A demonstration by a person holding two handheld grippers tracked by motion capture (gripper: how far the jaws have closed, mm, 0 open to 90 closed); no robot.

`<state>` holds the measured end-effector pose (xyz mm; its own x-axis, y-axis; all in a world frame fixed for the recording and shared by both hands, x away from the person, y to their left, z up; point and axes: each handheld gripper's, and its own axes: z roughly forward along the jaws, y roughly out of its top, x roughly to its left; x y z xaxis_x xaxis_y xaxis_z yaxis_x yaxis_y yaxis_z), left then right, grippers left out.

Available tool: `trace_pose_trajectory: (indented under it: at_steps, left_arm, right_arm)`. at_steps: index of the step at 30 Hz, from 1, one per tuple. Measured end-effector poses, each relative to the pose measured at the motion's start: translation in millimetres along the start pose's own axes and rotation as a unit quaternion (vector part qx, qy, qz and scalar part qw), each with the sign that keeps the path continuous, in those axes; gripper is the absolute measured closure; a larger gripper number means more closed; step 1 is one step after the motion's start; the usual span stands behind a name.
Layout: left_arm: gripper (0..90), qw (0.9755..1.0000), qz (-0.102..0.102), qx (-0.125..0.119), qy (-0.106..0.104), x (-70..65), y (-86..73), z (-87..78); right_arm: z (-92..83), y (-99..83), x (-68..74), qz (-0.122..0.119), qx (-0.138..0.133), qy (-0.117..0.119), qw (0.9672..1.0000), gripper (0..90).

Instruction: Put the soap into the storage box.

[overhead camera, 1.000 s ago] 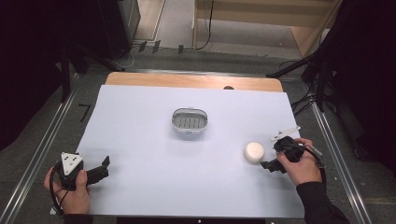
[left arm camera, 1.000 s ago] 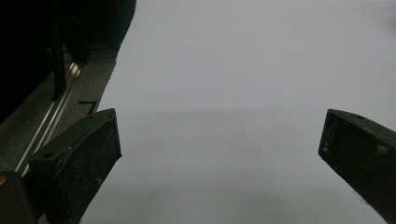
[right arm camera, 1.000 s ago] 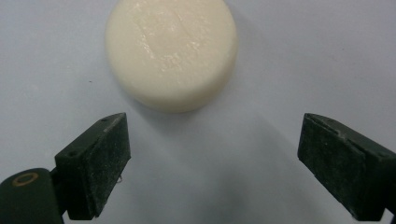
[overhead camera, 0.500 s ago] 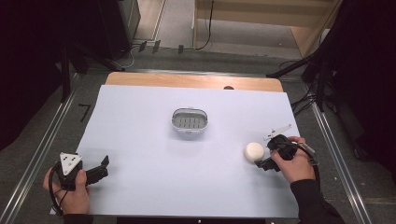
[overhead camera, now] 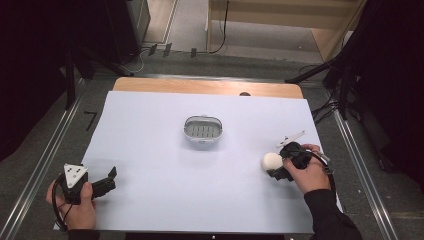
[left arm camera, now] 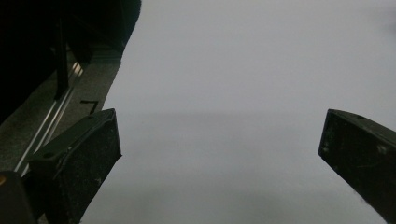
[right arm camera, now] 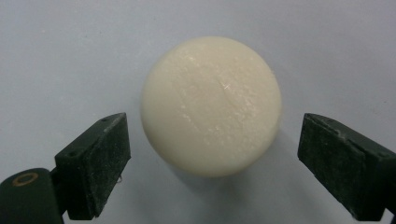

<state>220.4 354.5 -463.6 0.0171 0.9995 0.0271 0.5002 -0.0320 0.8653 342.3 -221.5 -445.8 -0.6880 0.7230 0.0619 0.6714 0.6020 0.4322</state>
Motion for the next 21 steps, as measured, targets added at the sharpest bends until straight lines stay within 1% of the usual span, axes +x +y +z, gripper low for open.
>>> trace_pose_trajectory:
  at_steps: [1,4,5,8,9,13,15,18,19,21]
  left_arm:
    - [0.0,1.0000,0.001,0.001,0.000,0.0,0.1,0.1]
    - [0.0,1.0000,0.001,0.001,-0.001,0.0,0.1,0.1]
    - [0.0,1.0000,0.000,0.001,0.000,0.1,0.1,0.1]
    - [0.0,1.0000,-0.002,-0.001,-0.001,0.2,0.0,-0.1]
    - [0.0,1.0000,-0.002,-0.001,-0.001,0.2,0.0,-0.1]
    - [0.0,1.0000,0.001,0.001,0.000,0.0,0.1,-0.1]
    - [0.0,1.0000,-0.001,0.000,0.000,0.0,0.0,0.1]
    - [0.0,1.0000,0.002,0.001,0.000,-0.1,0.1,0.0]
    - [0.0,1.0000,0.003,0.002,0.000,-0.2,0.1,0.1]
    - [0.0,1.0000,0.003,0.002,0.001,-0.5,0.2,0.0]
  right_arm:
    - [2.5,1.1,0.5,0.003,0.006,-0.004,1.0000,9.7]
    - [4.5,2.2,0.5,0.005,0.009,-0.005,0.9999,10.1]
    - [5.0,2.9,0.7,0.008,0.008,-0.007,0.9999,11.9]
    - [5.6,5.6,0.9,0.025,0.005,-0.015,0.9996,14.2]
    - [5.6,5.6,0.9,0.025,0.005,-0.015,0.9996,14.2]
    - [6.8,6.6,1.2,0.033,0.002,-0.009,0.9994,16.8]
    - [8.0,7.1,1.0,0.038,0.002,-0.006,0.9993,18.2]
    - [8.1,7.4,1.3,0.043,0.002,-0.006,0.9990,19.1]
    - [8.2,7.4,1.1,0.048,0.001,-0.004,0.9988,20.4]
    - [9.8,8.0,0.8,0.069,-0.002,0.004,0.9976,23.7]
